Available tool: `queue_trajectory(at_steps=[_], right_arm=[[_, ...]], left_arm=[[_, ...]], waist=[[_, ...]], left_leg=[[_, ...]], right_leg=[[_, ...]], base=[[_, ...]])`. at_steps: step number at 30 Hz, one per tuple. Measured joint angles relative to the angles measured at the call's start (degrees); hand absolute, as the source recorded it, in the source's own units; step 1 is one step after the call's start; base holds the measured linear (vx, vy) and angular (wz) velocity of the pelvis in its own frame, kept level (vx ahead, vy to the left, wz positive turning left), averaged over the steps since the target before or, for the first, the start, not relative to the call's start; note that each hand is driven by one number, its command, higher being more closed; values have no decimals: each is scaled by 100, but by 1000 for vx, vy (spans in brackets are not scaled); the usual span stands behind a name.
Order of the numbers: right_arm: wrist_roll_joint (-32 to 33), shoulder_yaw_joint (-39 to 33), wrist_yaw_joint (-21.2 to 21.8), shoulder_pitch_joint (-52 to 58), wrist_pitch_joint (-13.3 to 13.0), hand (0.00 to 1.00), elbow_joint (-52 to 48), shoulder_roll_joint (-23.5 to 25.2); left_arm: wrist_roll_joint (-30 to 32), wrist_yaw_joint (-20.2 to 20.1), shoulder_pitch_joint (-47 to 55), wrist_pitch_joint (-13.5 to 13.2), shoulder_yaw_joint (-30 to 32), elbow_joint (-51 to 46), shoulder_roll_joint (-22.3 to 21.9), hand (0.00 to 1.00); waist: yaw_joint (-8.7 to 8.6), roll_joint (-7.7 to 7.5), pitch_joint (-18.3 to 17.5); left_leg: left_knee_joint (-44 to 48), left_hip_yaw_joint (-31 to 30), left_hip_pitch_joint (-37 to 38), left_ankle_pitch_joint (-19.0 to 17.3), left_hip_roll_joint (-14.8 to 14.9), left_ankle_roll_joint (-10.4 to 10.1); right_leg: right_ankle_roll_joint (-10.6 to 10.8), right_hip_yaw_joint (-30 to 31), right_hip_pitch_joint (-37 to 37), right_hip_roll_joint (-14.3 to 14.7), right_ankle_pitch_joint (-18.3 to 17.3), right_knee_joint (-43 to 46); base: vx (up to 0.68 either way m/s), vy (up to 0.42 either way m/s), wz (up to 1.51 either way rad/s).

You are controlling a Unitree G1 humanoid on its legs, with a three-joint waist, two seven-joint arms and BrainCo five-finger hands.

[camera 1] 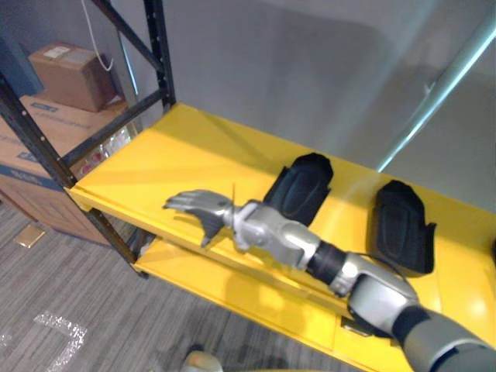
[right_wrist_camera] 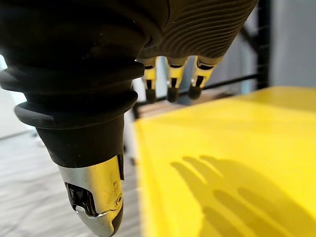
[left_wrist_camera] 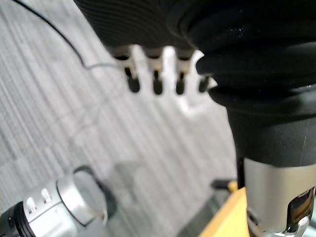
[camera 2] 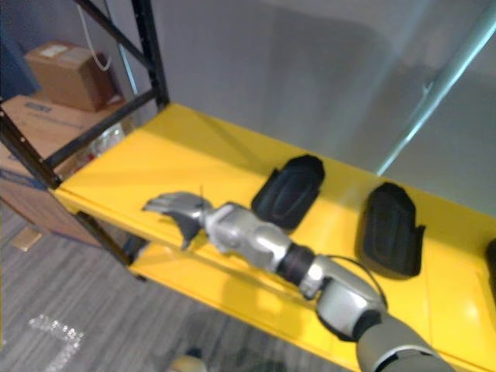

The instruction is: Walk over and take plastic housings, then place them on the shelf

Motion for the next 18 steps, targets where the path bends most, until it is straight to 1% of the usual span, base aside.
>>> queue_trajectory(at_steps=[1,2,4,5,6,7,8,9,10,11,12,13,14,15,18], right_arm=[[421,-321,-56,22,-1,0,-127,-225],[906,-673,-134,76,33,0,-289,-385],[1876,-1166,-292,179,62,0,-440,-454],[2465,-1390,-347,287,72,0,-510,-450],[2707,-1444,-340,324,77,0,-514,-441],[3451,-1493,-284,454,123,0,-512,-367],[4020,-1570,-233,634,152,0,-510,-178],[4285,-1597,-209,731,163,0,-504,-69],[4635,-1606,-191,938,165,0,-491,201],[4826,-1586,-176,1085,161,0,-464,440],[4963,-1526,-96,1231,158,0,-383,780],[5072,-1476,-66,1308,154,0,-282,1020],[5115,-1398,-67,1350,153,0,-230,1161],[5227,-1168,-34,1463,147,0,-173,1475],[5230,-625,14,1633,86,0,-57,1953]], left_arm=[[-4,-23,-16,54,-13,-3,30,0],[-13,-45,-18,127,-48,-4,64,0],[-60,-70,-20,151,-52,-6,66,0],[-74,-114,-35,164,-67,-13,66,0],[-92,-127,-43,178,-80,-13,66,0],[-109,-160,-50,222,-161,-12,66,0],[-110,-170,-71,233,-235,-14,61,0],[-117,-175,-82,234,-256,-16,51,0],[-120,-186,-87,238,-275,-16,40,0],[-148,-189,-87,239,-275,-16,37,0],[-284,-187,-84,240,-274,-16,39,0],[-320,-185,-79,240,-273,-16,40,0],[-325,-184,-78,239,-273,-16,39,0],[-325,-177,-73,238,-275,-16,31,0],[-330,-156,-43,237,-279,-16,-16,0]], waist=[[-21,-46,-24],[-59,-47,-25],[-128,-47,-25],[-142,-42,-22],[-140,-38,-20],[-134,-10,-5],[-135,18,11],[-134,17,11],[-134,53,35],[-134,51,34],[-129,69,46],[-126,76,50],[-116,80,53],[-83,86,57],[-20,90,60]], left_leg=[[0,8,3,0,-2,0],[0,16,9,0,-3,0],[3,28,27,0,-4,0],[5,56,54,-1,1,1],[3,76,75,-1,4,1],[11,145,140,-20,13,2],[41,147,157,-44,23,-2],[68,149,151,-61,29,-7],[118,153,138,-84,37,-9],[144,152,135,-101,45,-16],[184,151,127,-121,54,-17],[186,151,132,-124,60,-19],[187,149,134,-124,64,-19],[188,144,132,-125,72,-20],[191,127,128,-125,67,-21]], right_leg=[[1,7,-2,-1,1,0],[2,17,-4,-4,3,0],[4,46,-3,-8,5,1],[4,81,2,-6,6,1],[4,100,11,-5,6,1],[3,149,51,-3,5,1],[3,166,68,2,5,1],[3,175,69,6,5,1],[1,188,73,11,4,1],[-1,188,84,19,3,1],[-6,188,100,28,0,1],[-11,179,115,35,-4,1],[-13,174,121,39,-5,1],[-19,166,126,47,-9,0],[-24,139,150,44,-14,0]], base=[[9,6,-4],[6,4,-5],[0,0,-8],[0,0,-11],[3,6,-18],[-3,15,-17],[-3,15,-16],[-16,14,-9],[-17,10,-5],[0,0,0],[0,0,0],[0,0,0],[-21,14,4],[-15,13,3],[-7,17,4]])
